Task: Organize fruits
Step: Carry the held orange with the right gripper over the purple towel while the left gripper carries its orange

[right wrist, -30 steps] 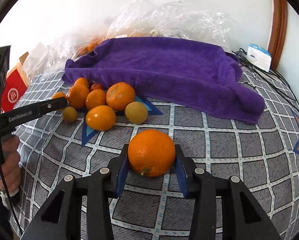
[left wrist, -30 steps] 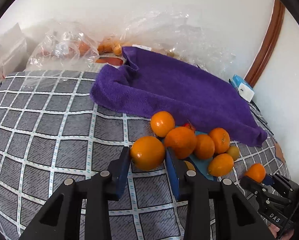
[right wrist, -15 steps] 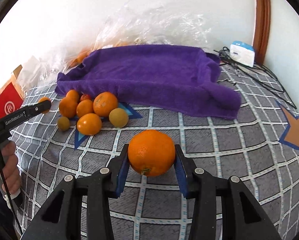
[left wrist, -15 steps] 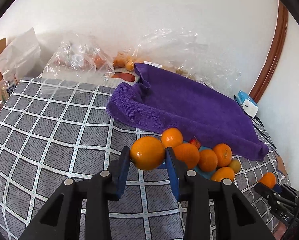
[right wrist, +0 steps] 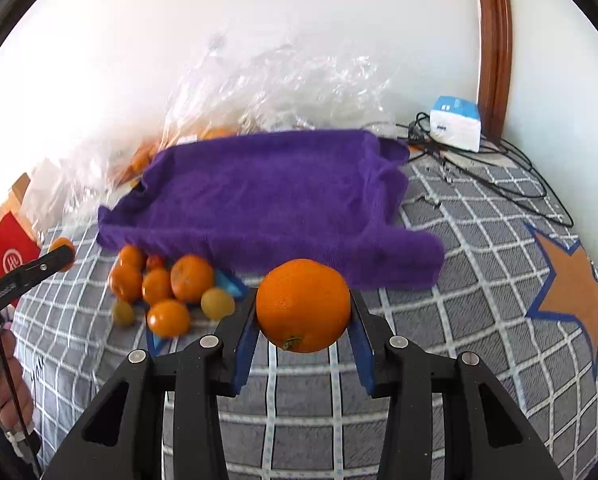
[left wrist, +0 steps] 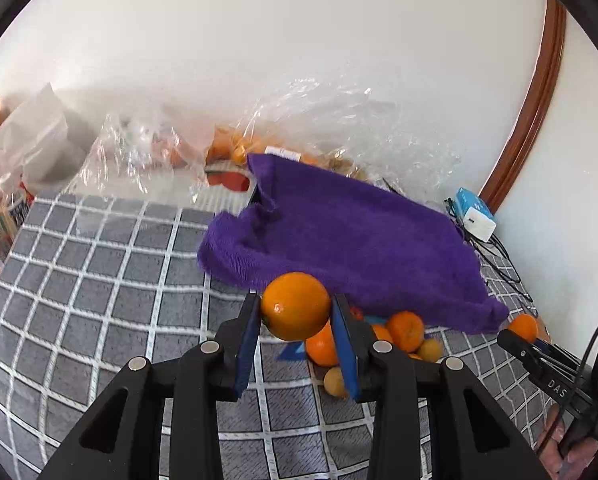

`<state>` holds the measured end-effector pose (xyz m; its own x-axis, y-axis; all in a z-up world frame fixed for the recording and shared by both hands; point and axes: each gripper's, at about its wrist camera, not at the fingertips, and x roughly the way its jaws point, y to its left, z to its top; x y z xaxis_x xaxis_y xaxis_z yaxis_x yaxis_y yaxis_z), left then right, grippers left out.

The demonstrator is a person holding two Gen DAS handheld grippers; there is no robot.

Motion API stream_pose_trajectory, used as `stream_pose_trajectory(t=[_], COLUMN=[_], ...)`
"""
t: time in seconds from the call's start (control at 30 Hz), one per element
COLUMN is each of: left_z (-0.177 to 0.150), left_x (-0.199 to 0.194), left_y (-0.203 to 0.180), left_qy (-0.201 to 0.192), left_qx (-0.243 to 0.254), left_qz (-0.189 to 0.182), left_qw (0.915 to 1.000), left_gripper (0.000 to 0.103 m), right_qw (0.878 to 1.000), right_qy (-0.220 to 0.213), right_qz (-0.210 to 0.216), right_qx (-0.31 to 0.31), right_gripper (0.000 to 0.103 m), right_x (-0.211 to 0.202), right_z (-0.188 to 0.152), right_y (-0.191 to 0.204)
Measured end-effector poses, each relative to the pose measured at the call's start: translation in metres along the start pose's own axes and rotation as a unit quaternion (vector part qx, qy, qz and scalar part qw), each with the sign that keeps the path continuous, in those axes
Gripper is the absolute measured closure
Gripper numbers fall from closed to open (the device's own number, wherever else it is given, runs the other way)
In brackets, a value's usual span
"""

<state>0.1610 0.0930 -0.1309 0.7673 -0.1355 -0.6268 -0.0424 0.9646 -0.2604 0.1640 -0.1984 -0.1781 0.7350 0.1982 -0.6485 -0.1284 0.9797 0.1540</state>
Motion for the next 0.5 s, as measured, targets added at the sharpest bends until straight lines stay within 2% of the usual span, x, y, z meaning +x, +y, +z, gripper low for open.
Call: stream_pose_trajectory(t=[0.27, 0.5], left_z=[0.047, 0.080], left_x=[0.000, 0.026], left_y=[-0.014, -0.018], left_qy=[-0.014, -0.016], left_qx=[0.016, 0.017], left_qz=[0.000, -0.003], left_qw=[0.9998, 0.9997], left_gripper=[0.069, 0.069], right_qw=[1.000, 0.999], right_qy=[-0.024, -0.036], right_qz=[-0.006, -0.014], right_qx=[0.006, 0.001], right_gripper=[0.061, 0.061], right_x=[0.005, 0.026], right_z=[0.046, 0.086], right_y=[-0.002, -0.002])
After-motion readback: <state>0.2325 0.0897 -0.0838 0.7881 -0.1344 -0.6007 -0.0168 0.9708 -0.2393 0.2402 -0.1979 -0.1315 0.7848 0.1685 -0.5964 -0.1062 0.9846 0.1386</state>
